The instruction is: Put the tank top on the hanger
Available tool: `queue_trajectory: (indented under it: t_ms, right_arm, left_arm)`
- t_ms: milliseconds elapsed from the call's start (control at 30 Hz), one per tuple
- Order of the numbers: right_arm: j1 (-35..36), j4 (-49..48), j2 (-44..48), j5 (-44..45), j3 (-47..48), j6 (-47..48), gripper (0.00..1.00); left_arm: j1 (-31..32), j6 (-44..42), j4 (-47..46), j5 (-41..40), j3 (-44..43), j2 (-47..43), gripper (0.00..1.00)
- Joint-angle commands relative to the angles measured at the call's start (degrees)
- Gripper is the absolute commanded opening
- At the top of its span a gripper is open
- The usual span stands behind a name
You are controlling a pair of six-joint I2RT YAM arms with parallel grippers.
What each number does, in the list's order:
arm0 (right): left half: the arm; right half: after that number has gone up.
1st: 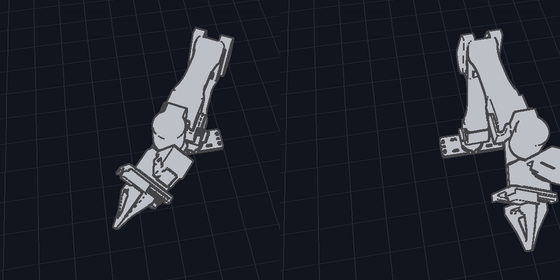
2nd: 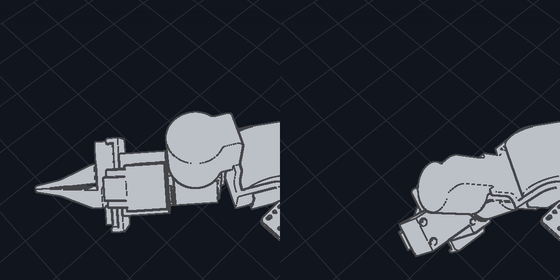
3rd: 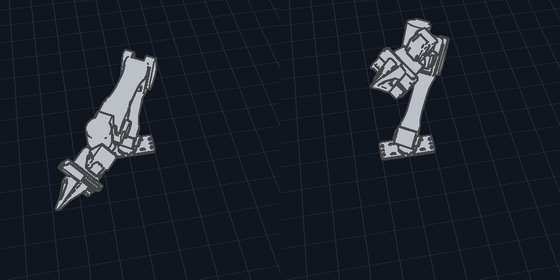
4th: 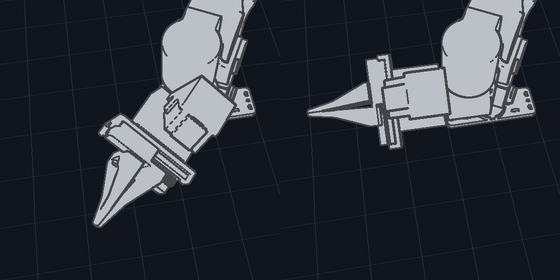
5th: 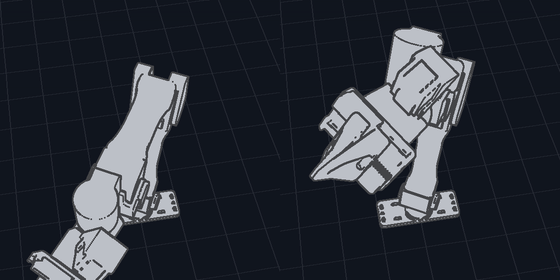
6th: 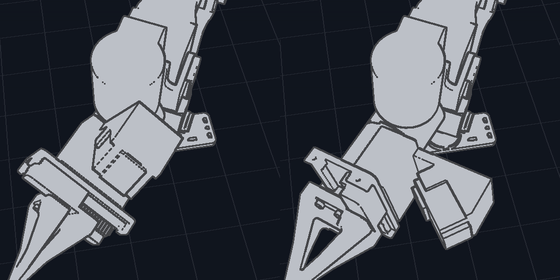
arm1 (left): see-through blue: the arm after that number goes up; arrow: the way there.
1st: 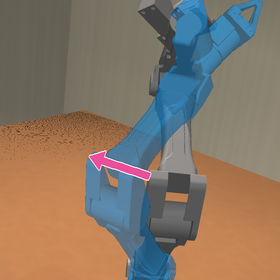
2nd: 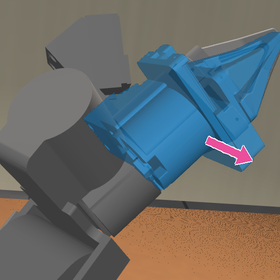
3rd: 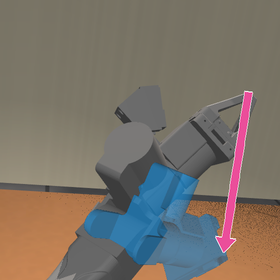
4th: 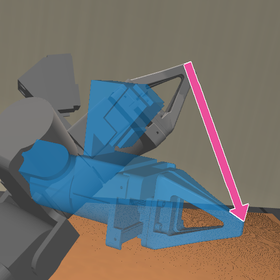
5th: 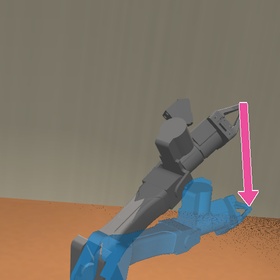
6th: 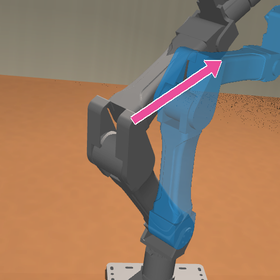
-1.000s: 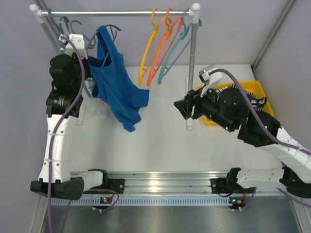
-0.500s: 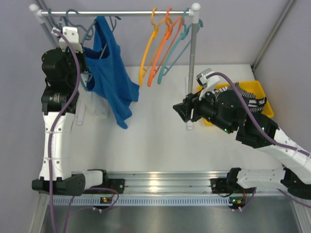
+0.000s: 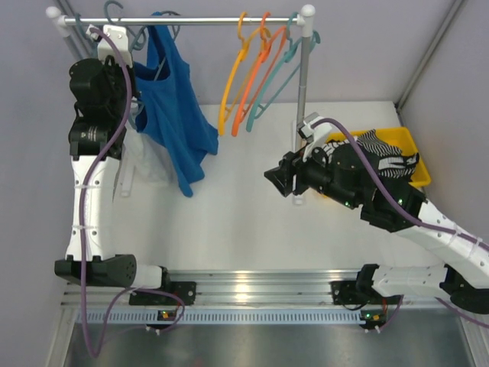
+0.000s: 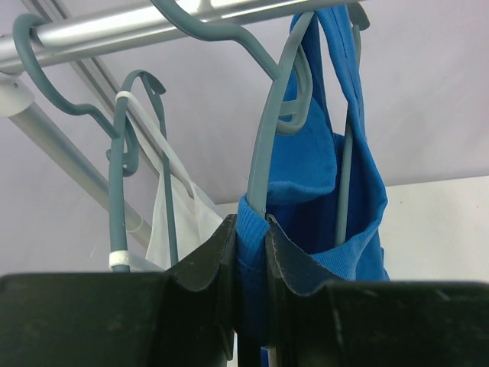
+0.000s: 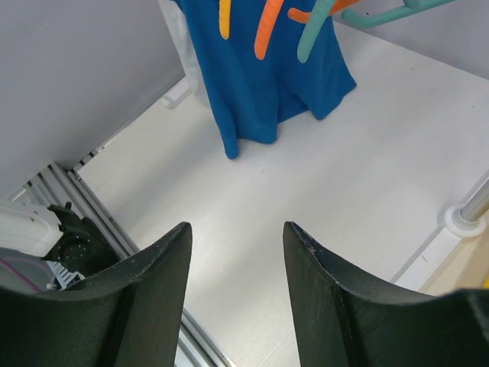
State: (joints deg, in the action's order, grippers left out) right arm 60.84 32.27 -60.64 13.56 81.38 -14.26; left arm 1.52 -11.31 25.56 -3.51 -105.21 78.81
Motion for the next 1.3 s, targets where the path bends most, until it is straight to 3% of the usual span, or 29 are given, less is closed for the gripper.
queue_trajectory:
  t_ms: [0, 1033, 1133, 1200, 1267]
  right_arm:
    - [-1.16, -2.56, -0.97, -2.49, -0.17, 1.51, 0.51]
    - [-3.09, -2.3, -5.98, -7.15, 1.32, 1.43, 0.51]
    - [-3.09, -2.39, -6.24, -7.41, 1.5, 0.99, 0.5]
    - [-3.09, -2.3, -6.24, -7.32, 1.58, 0.82, 0.5]
    - [-3.1, -2.3, -6.33, -7.41, 1.5, 0.55, 0.51]
  left_arm:
    - [-0.46, -1.78, -5.44, -1.76, -5.96, 0.91, 0.0]
    - [-1.08, -2.31, -2.19, -7.48, 1.94, 0.82, 0.0]
    - [-1.08, -2.31, -1.13, -7.92, 1.76, 0.56, 0.04]
    - [-1.08, -2.14, -1.22, -8.36, 1.85, 0.3, 0.15]
    - [-1.08, -1.96, -1.3, -8.36, 1.85, -0.4, 0.18]
